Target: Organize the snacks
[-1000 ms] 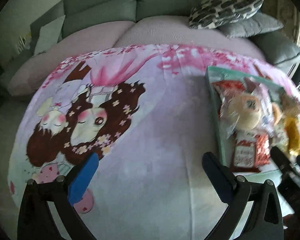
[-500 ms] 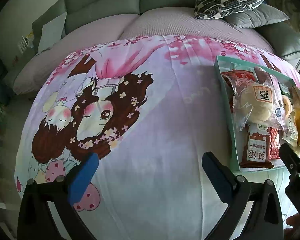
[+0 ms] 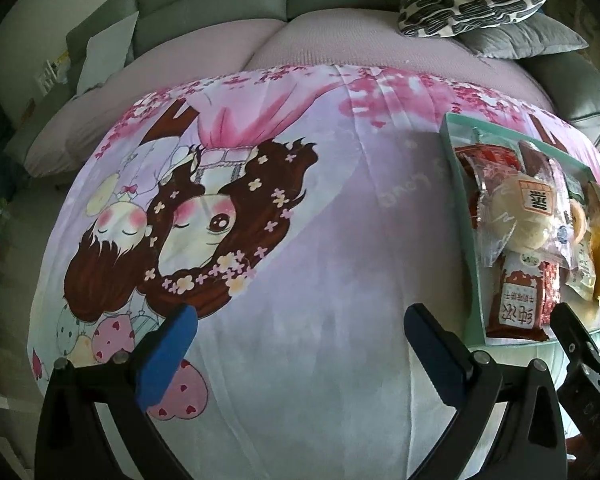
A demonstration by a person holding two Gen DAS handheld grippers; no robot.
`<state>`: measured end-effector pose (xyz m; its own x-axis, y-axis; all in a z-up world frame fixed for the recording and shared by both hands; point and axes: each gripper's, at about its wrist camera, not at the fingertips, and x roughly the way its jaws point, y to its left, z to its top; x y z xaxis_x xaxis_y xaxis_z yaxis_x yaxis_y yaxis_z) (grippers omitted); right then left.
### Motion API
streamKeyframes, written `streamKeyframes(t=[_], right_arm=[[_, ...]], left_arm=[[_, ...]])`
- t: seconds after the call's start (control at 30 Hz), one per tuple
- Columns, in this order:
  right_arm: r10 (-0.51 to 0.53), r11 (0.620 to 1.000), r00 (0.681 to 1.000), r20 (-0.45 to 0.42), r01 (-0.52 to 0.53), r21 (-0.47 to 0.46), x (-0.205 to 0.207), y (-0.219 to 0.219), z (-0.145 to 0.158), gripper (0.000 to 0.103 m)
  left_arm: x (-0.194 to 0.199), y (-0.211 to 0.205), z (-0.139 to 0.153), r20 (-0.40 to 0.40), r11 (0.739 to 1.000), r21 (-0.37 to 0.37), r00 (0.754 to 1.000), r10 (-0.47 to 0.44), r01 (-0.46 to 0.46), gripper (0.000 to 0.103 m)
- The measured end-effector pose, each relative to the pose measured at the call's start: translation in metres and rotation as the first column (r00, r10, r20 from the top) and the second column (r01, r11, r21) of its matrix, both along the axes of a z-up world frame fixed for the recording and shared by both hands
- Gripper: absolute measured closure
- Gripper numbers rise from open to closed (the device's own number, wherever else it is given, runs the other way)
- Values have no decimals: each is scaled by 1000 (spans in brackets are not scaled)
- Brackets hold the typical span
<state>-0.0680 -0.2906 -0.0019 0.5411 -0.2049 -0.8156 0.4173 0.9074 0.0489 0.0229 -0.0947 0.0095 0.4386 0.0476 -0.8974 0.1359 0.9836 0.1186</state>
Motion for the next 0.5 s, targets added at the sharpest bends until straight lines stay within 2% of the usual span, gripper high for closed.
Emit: streamKeyframes(t=[0.5], right_arm=[[5, 1000, 1000, -17, -5, 3, 1, 1, -2, 0]], left_arm=[[1, 3, -1, -7, 1000, -3, 1000, 4, -4, 0]])
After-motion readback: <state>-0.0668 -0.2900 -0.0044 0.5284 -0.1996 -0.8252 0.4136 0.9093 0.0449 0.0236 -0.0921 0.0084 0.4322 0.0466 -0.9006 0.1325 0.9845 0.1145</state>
